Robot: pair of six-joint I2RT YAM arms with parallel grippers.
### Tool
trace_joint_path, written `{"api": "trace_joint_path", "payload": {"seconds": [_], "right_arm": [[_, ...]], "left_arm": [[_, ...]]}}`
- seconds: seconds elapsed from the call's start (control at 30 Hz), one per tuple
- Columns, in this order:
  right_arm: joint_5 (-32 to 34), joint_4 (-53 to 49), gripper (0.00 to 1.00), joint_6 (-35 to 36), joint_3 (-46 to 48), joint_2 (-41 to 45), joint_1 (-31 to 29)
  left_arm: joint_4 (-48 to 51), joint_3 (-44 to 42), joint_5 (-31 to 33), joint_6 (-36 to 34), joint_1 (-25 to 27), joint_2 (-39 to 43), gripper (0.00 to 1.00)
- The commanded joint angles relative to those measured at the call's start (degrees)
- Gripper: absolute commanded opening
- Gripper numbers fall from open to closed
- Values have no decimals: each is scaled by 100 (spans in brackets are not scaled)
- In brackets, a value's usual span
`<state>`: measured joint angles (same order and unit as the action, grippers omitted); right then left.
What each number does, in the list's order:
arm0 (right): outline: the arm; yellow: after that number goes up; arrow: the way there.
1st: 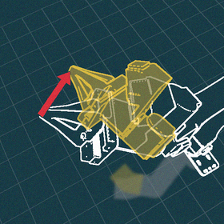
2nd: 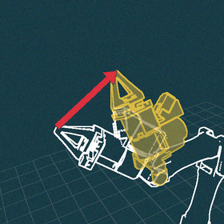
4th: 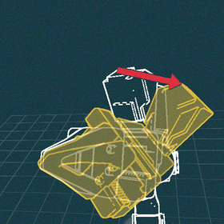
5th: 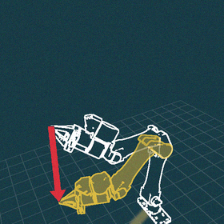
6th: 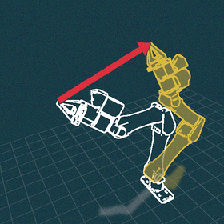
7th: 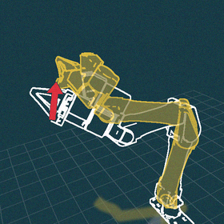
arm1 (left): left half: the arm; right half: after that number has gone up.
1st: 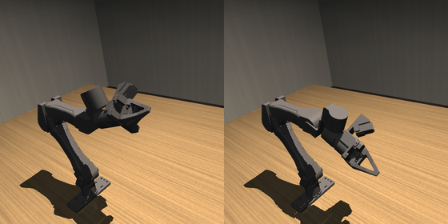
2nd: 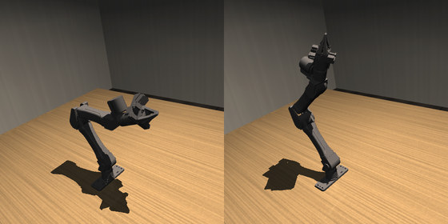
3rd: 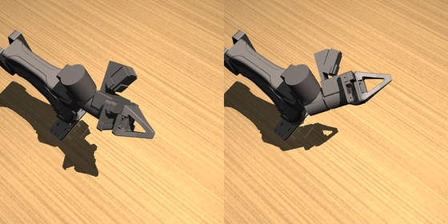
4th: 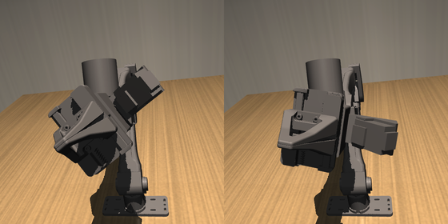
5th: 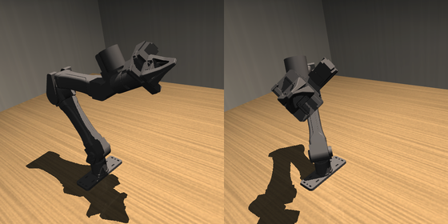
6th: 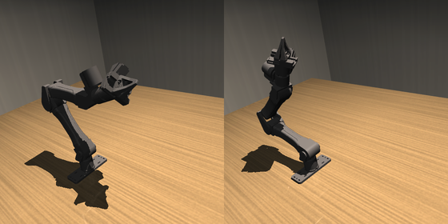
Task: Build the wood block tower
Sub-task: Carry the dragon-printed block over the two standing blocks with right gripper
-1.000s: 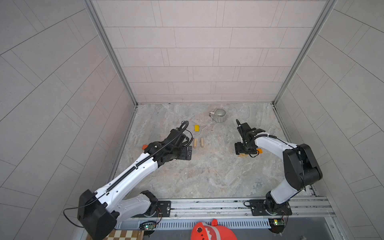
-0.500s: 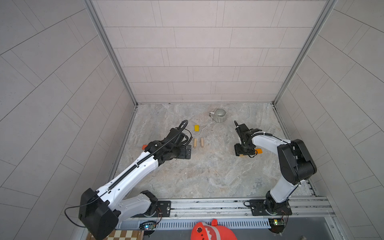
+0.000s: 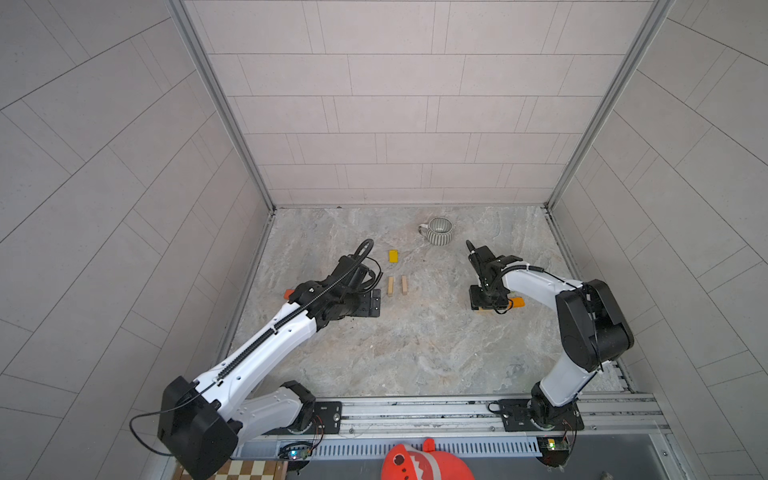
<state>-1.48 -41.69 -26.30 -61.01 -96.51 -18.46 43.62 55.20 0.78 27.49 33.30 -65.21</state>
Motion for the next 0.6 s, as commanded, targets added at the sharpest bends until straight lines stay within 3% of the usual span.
{"api": "trace_joint_path", "payload": {"seconds": [0.0, 0.1, 0.23, 0.37, 0.57], "right_arm": [[216, -360, 53, -375, -410, 235, -235], [365, -529, 53, -617, -820, 104, -507], [393, -676, 52, -885, -1492, -288, -846], [394, -802, 52, -1105, -2341, -881, -1225], [445, -944, 52, -1365, -3535, -1818, -1679]], "left_arm": [[159, 16, 413, 171, -80, 68, 100], [162, 75, 428, 347, -310, -21, 100], [105, 206, -5, 450, -835, -276, 100], [147, 373, -536, 468, -1430, -626, 100], [197, 500, -759, 379, -1953, -975, 100]]}}
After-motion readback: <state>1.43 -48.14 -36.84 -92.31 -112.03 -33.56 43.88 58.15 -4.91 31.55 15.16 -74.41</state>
